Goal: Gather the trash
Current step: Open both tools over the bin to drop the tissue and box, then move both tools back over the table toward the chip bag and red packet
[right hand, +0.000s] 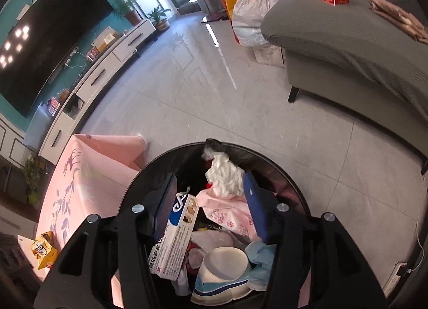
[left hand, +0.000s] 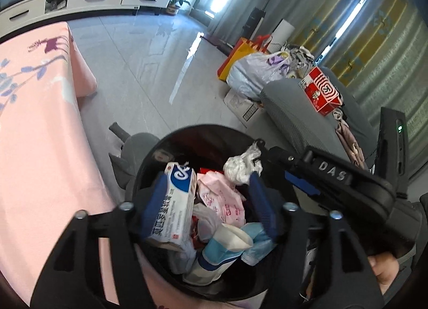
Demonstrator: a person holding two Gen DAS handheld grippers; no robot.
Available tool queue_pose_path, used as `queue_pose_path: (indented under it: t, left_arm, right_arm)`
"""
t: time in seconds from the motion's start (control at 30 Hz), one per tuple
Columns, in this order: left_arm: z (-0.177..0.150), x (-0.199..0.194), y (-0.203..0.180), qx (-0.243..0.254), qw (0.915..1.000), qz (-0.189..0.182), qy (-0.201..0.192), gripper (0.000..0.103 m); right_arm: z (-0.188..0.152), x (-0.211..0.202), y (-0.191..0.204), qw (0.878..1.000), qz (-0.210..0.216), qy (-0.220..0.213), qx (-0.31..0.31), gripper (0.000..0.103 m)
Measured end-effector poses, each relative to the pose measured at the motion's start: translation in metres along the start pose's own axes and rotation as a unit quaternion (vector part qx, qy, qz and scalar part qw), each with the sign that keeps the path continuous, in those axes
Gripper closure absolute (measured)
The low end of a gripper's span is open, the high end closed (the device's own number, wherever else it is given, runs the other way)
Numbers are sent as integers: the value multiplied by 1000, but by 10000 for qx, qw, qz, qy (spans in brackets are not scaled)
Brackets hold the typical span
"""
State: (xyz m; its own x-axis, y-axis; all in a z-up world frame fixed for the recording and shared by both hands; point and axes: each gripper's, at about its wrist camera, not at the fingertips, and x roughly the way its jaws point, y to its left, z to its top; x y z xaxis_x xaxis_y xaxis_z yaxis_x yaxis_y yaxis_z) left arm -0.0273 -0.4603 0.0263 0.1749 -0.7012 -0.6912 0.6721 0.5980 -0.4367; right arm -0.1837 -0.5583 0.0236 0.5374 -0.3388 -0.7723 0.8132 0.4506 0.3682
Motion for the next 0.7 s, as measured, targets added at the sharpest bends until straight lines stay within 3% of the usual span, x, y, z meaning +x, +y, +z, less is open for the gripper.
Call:
queue_pose_path:
  t: [0.07, 0.17, 0.3, 0.37, 0.43, 0.57, 0.63, 0.7]
  left_arm:
    - [6, -10, 1, -47, 10000, -1, -84, 19]
    - [17, -36, 12, -165, 9993, 84, -337, 9]
    - [35, -75, 34, -165, 9961, 450, -741, 3]
    - [44, -95, 49, 55, 9925, 854, -876, 3]
    - [52, -117, 70, 119, 9852, 1389, -996, 3]
    - [58, -171, 120, -189, 9711, 1797, -1560, 3]
    - [57, -195, 151, -424, 9603, 2030, -1865, 3]
    - [50, -216, 196, -1004, 9390, 2414, -2235, 3]
  right_arm:
    - [0, -4, 4, 9999, -34, -91, -70, 45]
    - [-1, -10, 9, 9997, -5, -197, -138, 41]
    - [-3, -14, 18, 9991, -58, -314, -291, 38]
    - [-4, -14, 24, 9987, -109, -332, -372, 36]
    - [-6, -14, 30, 9982, -137, -351, -460, 33]
    - [-11, -16, 45, 9965, -197, -442, -679, 27]
    - [-14, -17, 52, 9954, -224, -486, -793, 24]
    - [-18, -19, 62, 9941, -211, -532, -919, 21]
